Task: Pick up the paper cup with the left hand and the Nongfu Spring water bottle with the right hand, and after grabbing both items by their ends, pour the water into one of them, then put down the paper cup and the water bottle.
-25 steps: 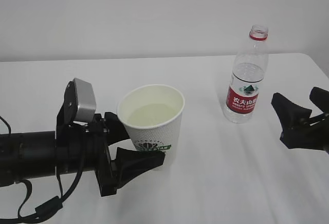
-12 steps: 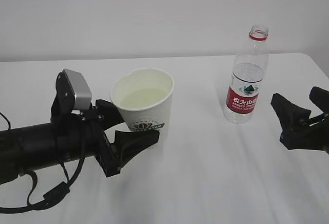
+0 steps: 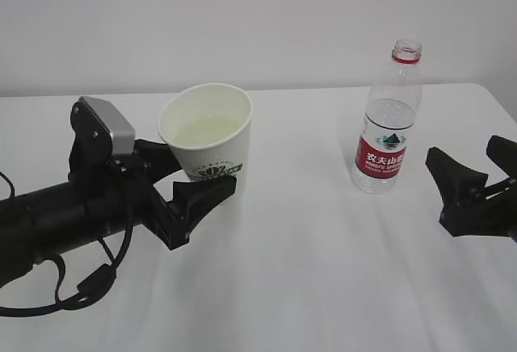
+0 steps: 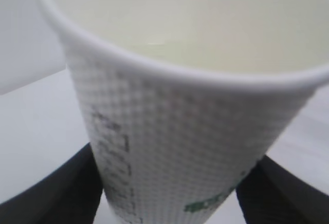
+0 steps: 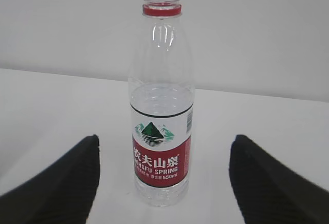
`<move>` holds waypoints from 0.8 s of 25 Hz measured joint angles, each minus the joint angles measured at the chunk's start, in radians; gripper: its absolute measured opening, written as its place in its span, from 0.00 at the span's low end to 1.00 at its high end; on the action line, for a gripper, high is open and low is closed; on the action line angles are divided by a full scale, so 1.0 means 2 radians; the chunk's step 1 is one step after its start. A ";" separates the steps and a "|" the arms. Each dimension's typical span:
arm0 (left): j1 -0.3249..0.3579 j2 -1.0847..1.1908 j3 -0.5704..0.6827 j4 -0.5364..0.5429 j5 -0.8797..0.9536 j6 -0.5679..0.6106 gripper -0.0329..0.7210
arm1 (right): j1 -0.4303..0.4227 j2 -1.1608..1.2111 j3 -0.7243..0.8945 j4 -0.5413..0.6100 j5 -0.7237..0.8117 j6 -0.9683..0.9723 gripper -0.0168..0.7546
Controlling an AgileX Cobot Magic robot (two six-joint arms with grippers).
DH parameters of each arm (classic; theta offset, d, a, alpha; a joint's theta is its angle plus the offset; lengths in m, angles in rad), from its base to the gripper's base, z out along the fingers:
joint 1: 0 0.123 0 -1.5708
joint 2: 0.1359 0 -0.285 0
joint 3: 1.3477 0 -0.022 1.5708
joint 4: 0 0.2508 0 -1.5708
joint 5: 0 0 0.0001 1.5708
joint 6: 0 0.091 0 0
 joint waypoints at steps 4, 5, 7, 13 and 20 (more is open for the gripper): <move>0.000 0.000 0.000 -0.030 0.000 0.014 0.77 | 0.000 0.000 0.000 0.000 0.000 -0.001 0.79; 0.000 0.000 0.000 -0.037 0.000 0.018 0.77 | 0.000 0.000 0.000 0.000 0.000 -0.001 0.79; 0.000 0.000 0.000 -0.054 0.000 0.027 0.77 | 0.000 0.000 0.000 0.000 0.000 -0.001 0.79; 0.000 0.000 0.000 -0.101 0.000 0.053 0.77 | 0.000 0.000 0.000 0.000 0.000 -0.001 0.79; 0.000 0.000 0.000 -0.151 0.000 0.065 0.77 | 0.000 0.000 0.000 0.000 0.000 -0.001 0.79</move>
